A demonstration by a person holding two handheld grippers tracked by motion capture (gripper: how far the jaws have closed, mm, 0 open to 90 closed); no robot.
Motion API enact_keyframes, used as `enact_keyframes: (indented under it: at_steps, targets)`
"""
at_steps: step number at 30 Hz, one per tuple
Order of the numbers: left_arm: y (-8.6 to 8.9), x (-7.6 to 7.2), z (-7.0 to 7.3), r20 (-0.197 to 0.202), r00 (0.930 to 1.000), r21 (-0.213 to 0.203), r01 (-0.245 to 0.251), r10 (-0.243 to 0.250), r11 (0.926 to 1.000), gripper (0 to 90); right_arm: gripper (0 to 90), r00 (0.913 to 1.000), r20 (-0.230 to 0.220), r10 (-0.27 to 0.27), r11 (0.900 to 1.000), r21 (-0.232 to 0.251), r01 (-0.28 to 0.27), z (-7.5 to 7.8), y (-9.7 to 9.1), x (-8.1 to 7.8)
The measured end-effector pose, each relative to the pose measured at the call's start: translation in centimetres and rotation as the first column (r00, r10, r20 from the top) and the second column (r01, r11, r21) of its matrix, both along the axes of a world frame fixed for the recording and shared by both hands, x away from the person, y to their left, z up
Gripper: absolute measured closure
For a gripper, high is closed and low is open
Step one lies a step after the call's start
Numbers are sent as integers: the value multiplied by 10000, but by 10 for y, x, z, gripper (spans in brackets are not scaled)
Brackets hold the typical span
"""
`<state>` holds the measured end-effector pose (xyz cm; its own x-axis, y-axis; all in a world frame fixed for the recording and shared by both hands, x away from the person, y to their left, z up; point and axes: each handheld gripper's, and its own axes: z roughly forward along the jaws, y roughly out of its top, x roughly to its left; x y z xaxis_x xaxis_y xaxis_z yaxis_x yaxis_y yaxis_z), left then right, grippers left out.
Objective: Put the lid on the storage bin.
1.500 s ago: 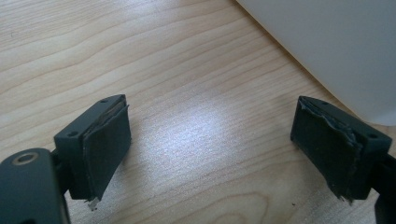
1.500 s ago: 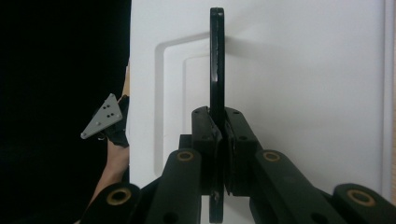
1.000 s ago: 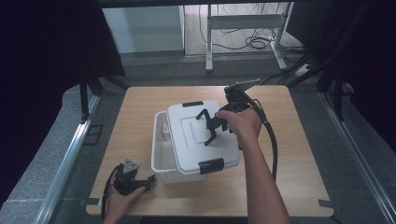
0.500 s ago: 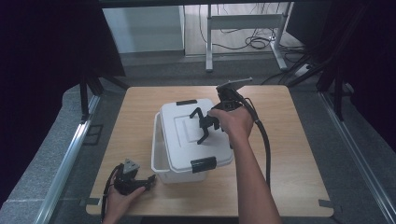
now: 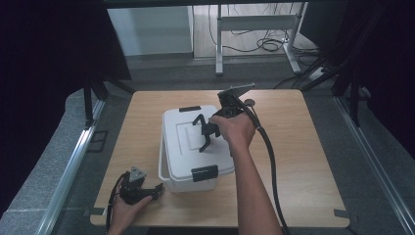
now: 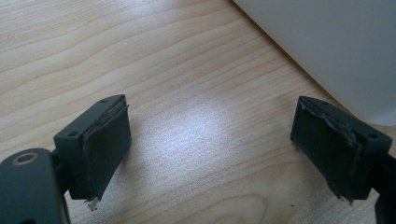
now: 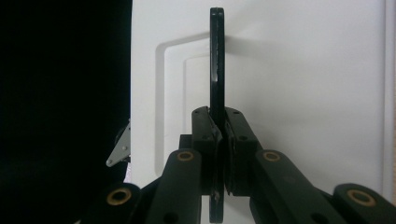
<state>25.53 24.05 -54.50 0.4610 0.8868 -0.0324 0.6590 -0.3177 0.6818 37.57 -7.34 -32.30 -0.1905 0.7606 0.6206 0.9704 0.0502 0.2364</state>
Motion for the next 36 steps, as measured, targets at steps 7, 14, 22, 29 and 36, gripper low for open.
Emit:
enact_keyframes:
  at_steps: [7,14,22,29,36]
  targets:
    - [0,0,0,5,10000,-3,6,-6,10000,120,846,9991,-27,-415,9991,-118,415,-3,5,1]
    - [0,0,0,4,10000,-2,5,-5,10000,120,845,9977,-106,-671,9977,-103,670,-5,8,2]
    - [0,0,0,7,10000,-2,2,-2,10000,120,843,9967,-346,-733,9973,-61,731,-13,13,3]
    - [0,0,0,7,10000,0,6,-6,10000,120,842,9961,-385,-790,9969,-3,790,-19,22,3]
    - [0,0,0,9,10000,1,1,-1,10000,121,842,9953,-455,-860,9962,53,864,-26,30,4]
